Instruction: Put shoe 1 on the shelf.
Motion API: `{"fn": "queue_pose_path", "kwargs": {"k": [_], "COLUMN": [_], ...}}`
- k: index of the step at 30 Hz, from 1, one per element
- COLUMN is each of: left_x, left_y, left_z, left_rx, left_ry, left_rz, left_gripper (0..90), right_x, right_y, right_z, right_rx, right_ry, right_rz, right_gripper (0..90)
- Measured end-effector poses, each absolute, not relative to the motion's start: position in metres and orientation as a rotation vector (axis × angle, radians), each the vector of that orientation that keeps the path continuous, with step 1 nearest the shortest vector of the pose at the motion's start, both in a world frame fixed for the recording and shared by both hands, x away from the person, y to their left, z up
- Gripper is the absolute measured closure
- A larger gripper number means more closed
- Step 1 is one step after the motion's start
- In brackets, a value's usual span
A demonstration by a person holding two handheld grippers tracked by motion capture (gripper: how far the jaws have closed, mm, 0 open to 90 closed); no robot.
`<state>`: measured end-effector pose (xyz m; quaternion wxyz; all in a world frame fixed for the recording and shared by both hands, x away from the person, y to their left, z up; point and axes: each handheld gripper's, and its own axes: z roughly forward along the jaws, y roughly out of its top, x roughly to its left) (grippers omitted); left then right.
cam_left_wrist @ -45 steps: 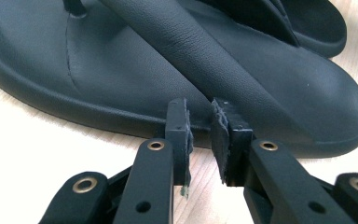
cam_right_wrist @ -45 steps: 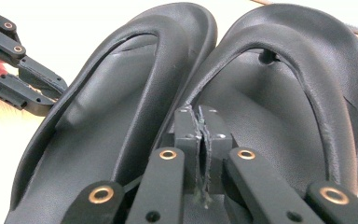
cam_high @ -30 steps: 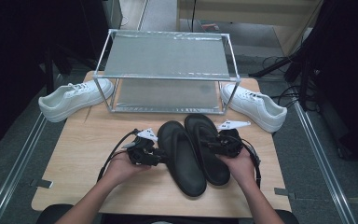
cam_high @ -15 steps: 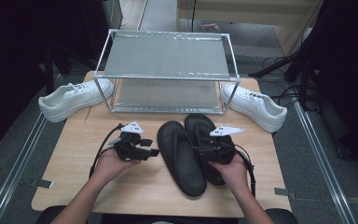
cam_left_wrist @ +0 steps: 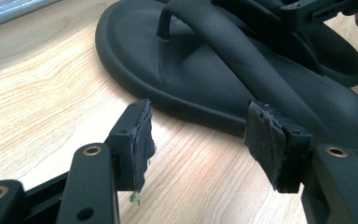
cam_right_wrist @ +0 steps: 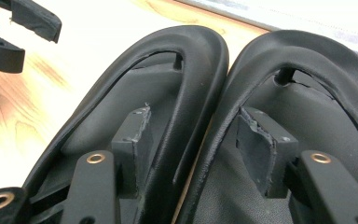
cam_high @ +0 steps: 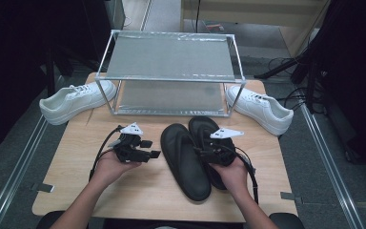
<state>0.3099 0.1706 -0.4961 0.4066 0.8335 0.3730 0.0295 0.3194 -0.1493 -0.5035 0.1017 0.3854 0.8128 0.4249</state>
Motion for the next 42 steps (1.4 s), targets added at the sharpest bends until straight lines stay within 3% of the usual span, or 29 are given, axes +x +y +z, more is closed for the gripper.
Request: {"fn": "queue_pose_path", "kwargs": {"k": [25, 42], "left_x": [0.314, 0.316], "left_y": [0.18, 0.184], "left_z": [-0.497, -0.497], "left_rx": [2.08, 2.064], "left_ry": [0.973, 0.984], "left_rz": [0.096, 0.106], "left_gripper": [41.2, 41.1], "right_x": [0.322, 0.326], "right_y": [-0.135, -0.138], "right_z": [-0.516, -0.512], "right_rx": [1.19, 1.314], "right_ry": [2.434, 2.436], "right_rz": [1.151, 1.135], "right_gripper": [53.8, 68.6]}}
